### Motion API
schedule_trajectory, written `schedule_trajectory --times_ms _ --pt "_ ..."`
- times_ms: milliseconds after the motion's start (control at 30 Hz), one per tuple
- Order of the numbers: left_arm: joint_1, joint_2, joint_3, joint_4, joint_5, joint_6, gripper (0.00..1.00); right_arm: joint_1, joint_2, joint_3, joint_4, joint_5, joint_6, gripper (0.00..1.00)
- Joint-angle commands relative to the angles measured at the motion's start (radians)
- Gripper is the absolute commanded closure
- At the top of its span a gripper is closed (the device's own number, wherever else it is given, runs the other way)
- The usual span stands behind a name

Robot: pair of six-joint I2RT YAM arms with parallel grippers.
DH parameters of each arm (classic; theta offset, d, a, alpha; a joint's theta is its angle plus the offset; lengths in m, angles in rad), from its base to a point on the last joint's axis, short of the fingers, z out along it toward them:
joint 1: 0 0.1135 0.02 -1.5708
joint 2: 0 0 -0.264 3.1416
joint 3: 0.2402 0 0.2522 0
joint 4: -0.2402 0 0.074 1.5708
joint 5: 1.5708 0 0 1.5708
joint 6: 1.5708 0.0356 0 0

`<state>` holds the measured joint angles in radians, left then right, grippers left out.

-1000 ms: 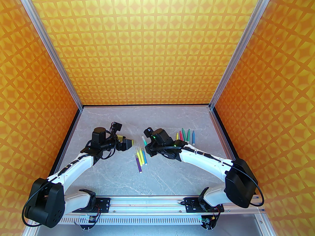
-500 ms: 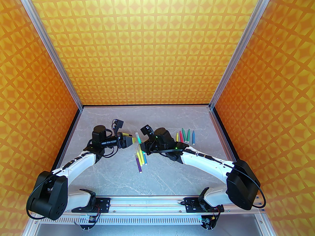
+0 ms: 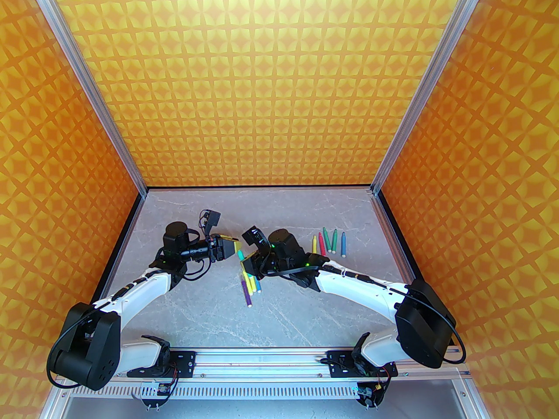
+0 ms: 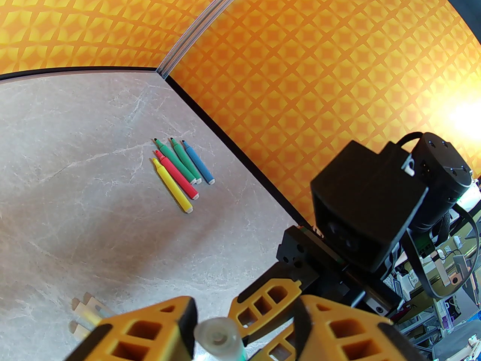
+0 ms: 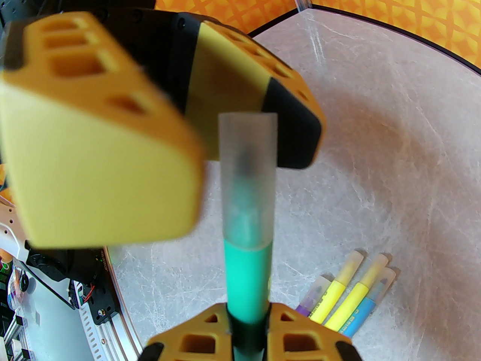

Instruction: Open the pen caps

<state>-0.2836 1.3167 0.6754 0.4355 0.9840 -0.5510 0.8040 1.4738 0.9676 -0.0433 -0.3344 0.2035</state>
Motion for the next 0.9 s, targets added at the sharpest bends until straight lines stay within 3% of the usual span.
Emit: schedule_trajectory --times_ms 0,200,467,667,867 --pt "-0.011 0.007 0.026 0.022 0.024 -0.007 0.6 0.005 0.002 0.029 0.028 -0.019 -0.019 1.0" --pt "-0.015 0.01 0.029 0.022 0.027 -0.006 0.64 0.006 0.0 0.027 0.035 -0.016 -0.019 1.0" --pt "-0.016 0.019 0.044 0.009 0.028 -0.007 0.8 0.006 -0.002 0.02 0.042 -0.006 -0.025 1.0" --pt "-0.018 0.036 0.056 0.014 0.028 -0.024 0.9 0.006 -0.009 -0.005 0.088 -0.002 -0.023 0.65" --pt "-0.018 0.043 0.066 0.037 0.033 -0.053 0.93 0.006 0.026 -0.013 0.135 -0.018 -0.008 0.62"
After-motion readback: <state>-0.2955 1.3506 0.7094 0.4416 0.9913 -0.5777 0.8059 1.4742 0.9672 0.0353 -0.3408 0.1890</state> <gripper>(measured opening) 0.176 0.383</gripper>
